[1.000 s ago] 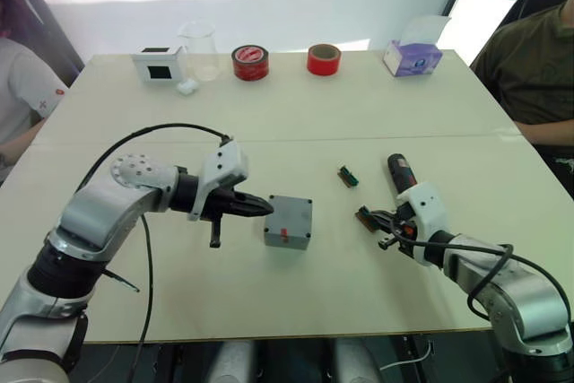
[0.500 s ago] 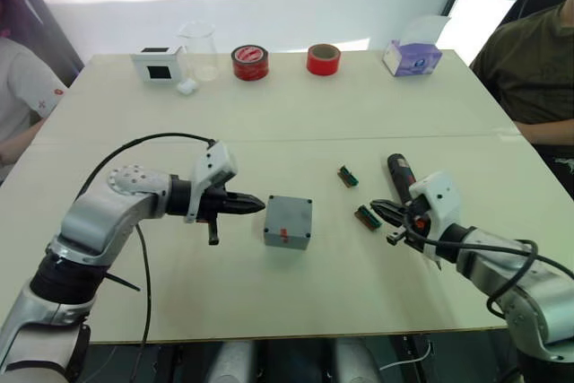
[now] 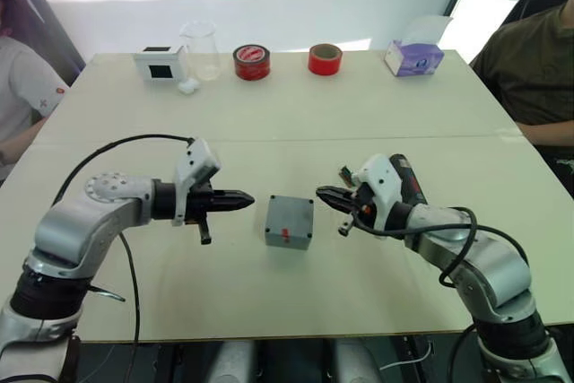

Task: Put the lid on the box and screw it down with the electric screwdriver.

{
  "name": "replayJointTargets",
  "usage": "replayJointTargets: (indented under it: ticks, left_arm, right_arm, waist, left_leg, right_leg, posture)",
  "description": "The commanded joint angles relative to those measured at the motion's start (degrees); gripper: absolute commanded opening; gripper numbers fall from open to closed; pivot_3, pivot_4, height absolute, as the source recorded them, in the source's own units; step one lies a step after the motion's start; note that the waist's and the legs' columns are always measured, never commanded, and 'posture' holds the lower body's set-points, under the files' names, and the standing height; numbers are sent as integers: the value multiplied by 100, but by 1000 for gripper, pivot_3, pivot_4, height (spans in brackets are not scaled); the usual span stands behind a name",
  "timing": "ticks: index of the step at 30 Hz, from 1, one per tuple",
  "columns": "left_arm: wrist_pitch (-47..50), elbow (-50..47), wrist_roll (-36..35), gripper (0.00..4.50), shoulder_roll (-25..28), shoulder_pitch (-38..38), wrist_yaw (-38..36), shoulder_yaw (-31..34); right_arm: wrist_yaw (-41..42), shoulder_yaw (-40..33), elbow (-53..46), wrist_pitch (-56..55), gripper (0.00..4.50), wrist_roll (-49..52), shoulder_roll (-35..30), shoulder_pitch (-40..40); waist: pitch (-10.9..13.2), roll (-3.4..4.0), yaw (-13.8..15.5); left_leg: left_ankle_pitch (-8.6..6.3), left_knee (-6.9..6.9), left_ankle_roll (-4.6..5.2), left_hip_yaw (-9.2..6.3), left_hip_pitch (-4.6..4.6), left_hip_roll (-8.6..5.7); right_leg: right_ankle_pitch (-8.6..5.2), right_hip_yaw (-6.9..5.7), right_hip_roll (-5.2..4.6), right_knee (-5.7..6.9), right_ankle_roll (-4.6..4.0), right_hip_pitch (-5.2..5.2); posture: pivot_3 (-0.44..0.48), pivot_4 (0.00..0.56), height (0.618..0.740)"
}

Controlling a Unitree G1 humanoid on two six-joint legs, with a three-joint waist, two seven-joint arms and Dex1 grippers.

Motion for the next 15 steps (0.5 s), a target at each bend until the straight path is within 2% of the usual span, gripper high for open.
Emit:
replayJointTargets:
  ticks: [1,15]
  left_arm:
    - [31,-241,-130,0,-7,48,137,149]
    - [-20,-235,-131,0,-34,49,273,50]
  right_arm:
    - [64,51,-41,-178,9,-61,8,-92]
    - [208,241,75,-292,9,-166,91,-100]
  waist:
    - [0,0,-11]
    - [0,0,-12]
  left_leg:
    - [0,0,0,0,0,1]
    - [0,-1,0,0,0,2]
  right_leg:
    - [0,0,1,1,0,-2]
    - [0,0,4,1,0,-2]
  posture:
    - [0,150,740]
    - [0,150,740]
